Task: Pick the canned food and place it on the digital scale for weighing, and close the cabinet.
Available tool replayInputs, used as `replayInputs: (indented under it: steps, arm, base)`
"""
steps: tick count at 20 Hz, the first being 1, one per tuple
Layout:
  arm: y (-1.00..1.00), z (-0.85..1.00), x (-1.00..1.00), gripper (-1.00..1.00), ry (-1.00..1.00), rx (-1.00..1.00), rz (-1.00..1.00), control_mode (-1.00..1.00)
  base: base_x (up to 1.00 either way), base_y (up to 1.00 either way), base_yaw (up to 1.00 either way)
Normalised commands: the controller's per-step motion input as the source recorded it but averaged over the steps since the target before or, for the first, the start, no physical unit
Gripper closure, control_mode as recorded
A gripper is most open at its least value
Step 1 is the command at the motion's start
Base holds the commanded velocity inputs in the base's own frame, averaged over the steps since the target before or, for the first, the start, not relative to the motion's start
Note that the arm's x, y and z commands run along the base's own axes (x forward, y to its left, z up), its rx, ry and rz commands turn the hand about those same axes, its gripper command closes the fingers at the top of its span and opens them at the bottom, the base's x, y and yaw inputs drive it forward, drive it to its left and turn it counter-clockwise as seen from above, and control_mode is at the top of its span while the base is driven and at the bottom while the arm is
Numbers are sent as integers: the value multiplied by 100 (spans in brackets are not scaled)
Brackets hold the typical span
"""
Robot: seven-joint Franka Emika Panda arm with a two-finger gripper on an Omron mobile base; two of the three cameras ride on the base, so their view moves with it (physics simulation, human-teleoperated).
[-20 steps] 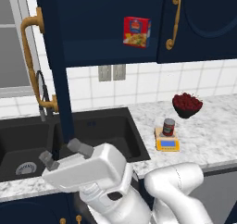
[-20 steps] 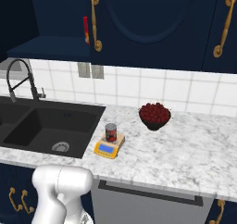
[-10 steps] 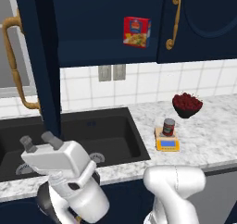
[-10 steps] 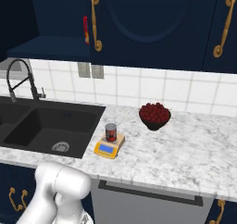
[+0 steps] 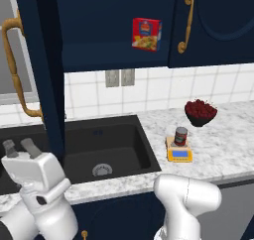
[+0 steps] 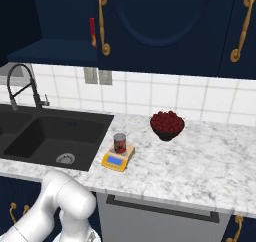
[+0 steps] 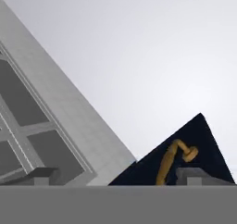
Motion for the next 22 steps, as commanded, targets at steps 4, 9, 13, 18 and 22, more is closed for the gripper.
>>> replayInputs:
  steps: [4, 9, 13, 18, 22]
  arm:
    - [44, -51, 99, -100, 9, 42, 0, -100]
    - [50, -58, 95, -100, 10, 40, 0, -100]
    - [-4, -6, 77, -100, 14, 40, 0, -100]
    - [-38, 44, 32, -100, 2, 35, 0, -100]
    - [-92, 30, 26, -100, 4, 40, 0, -100]
  base:
    - [0, 0, 0]
    - [0, 0, 0]
    - [0, 0, 0]
    - [0, 0, 0]
    - [0, 0, 0]
